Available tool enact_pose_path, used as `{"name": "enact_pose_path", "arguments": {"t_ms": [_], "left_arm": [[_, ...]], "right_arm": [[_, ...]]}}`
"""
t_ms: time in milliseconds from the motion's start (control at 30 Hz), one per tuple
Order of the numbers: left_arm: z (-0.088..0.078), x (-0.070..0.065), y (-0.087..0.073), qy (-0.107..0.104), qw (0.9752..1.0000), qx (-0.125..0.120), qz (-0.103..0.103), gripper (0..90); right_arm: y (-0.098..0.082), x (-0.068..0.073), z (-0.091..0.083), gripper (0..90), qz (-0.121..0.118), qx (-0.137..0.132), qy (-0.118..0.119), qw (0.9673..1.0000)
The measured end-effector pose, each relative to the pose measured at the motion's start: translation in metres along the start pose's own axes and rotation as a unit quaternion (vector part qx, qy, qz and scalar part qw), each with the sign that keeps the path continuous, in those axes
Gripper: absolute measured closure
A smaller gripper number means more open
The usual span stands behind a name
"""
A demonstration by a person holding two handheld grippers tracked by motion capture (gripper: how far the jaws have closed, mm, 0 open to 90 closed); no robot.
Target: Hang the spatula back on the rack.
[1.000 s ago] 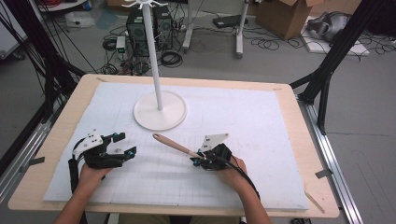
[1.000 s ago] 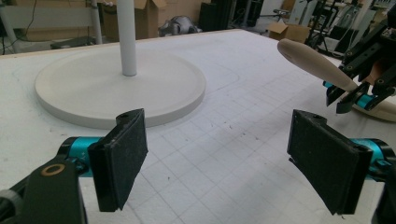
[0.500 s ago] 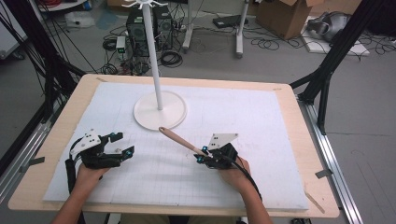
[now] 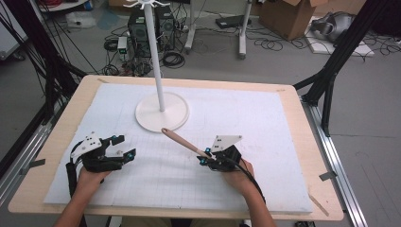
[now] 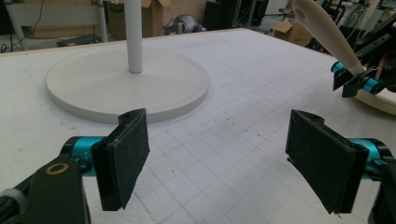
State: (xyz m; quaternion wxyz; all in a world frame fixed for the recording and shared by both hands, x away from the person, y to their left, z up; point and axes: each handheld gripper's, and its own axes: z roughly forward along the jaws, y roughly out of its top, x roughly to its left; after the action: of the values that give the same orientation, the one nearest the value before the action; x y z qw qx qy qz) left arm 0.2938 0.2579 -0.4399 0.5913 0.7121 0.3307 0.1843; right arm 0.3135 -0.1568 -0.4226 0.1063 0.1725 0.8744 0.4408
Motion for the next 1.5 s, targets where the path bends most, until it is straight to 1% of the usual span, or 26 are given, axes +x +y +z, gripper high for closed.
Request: {"name": "enact_pose_path", "arguments": {"t_ms": [100,133,167,267,400,500,600,667,733,800,900,1033,1100,1133,1233,1267,1500], "left_arm": [[-0.002,0.002,-0.001,0.002,1.0000,0.000,-0.001,21.8],[-0.002,0.002,-0.002,0.002,1.0000,-0.001,-0.004,21.8],[-0.003,0.003,-0.002,0.005,1.0000,-0.002,-0.005,21.8],[-0.003,0.004,-0.003,0.003,1.0000,-0.001,-0.005,21.9],[-0.004,0.003,-0.004,0.002,1.0000,-0.001,-0.005,21.8],[-0.004,0.002,-0.005,0.002,1.0000,-0.005,-0.005,21.9],[-0.004,0.000,-0.006,0.005,0.9999,-0.010,-0.008,21.9],[-0.004,-0.002,-0.006,0.003,1.0000,-0.006,-0.003,22.1],[-0.004,-0.002,-0.007,0.005,1.0000,-0.005,-0.005,22.4],[-0.005,-0.001,-0.008,0.006,0.9999,-0.007,-0.007,22.4],[-0.004,0.000,-0.008,0.007,0.9999,-0.007,-0.009,22.4],[-0.004,-0.001,-0.008,0.006,1.0000,-0.004,-0.005,22.5],[-0.004,-0.001,-0.009,0.006,1.0000,-0.004,-0.005,22.7],[-0.004,-0.001,-0.009,0.006,1.0000,-0.004,-0.007,22.7],[-0.004,-0.001,-0.009,0.006,0.9999,-0.004,-0.009,22.7],[-0.004,-0.001,-0.009,0.007,0.9999,-0.004,-0.009,22.7],[-0.004,-0.001,-0.009,0.007,0.9999,-0.007,-0.008,22.7]], "right_arm": [[0.000,-0.001,0.000,77.9,0.000,-0.003,-0.002,1.0000],[0.000,0.000,0.000,77.9,0.004,-0.002,-0.004,1.0000],[0.000,-0.001,0.000,77.8,0.001,-0.003,-0.004,1.0000],[0.000,-0.001,-0.001,77.9,0.003,-0.004,-0.006,1.0000],[0.000,-0.002,-0.002,77.9,0.004,-0.010,-0.013,0.9999],[0.001,-0.001,-0.005,78.0,0.004,-0.013,-0.018,0.9998],[0.002,0.001,-0.009,78.0,0.005,-0.019,-0.027,0.9994],[0.002,0.002,-0.012,78.1,0.003,-0.025,-0.029,0.9993],[0.002,0.001,-0.014,78.2,0.005,-0.032,-0.032,0.9990],[0.002,0.000,-0.017,78.3,0.014,-0.037,-0.031,0.9987],[0.004,-0.002,-0.021,78.4,0.016,-0.044,-0.038,0.9981],[0.009,-0.004,-0.026,78.5,0.025,-0.049,-0.041,0.9977],[0.013,-0.006,-0.029,78.5,0.042,-0.053,-0.041,0.9969],[0.015,-0.006,-0.031,78.5,0.043,-0.054,-0.040,0.9968],[0.022,-0.008,-0.035,78.4,0.035,-0.059,-0.044,0.9967],[0.025,-0.009,-0.037,78.4,0.037,-0.062,-0.044,0.9964],[0.042,-0.017,-0.051,78.3,0.034,-0.094,-0.052,0.9936]]}}
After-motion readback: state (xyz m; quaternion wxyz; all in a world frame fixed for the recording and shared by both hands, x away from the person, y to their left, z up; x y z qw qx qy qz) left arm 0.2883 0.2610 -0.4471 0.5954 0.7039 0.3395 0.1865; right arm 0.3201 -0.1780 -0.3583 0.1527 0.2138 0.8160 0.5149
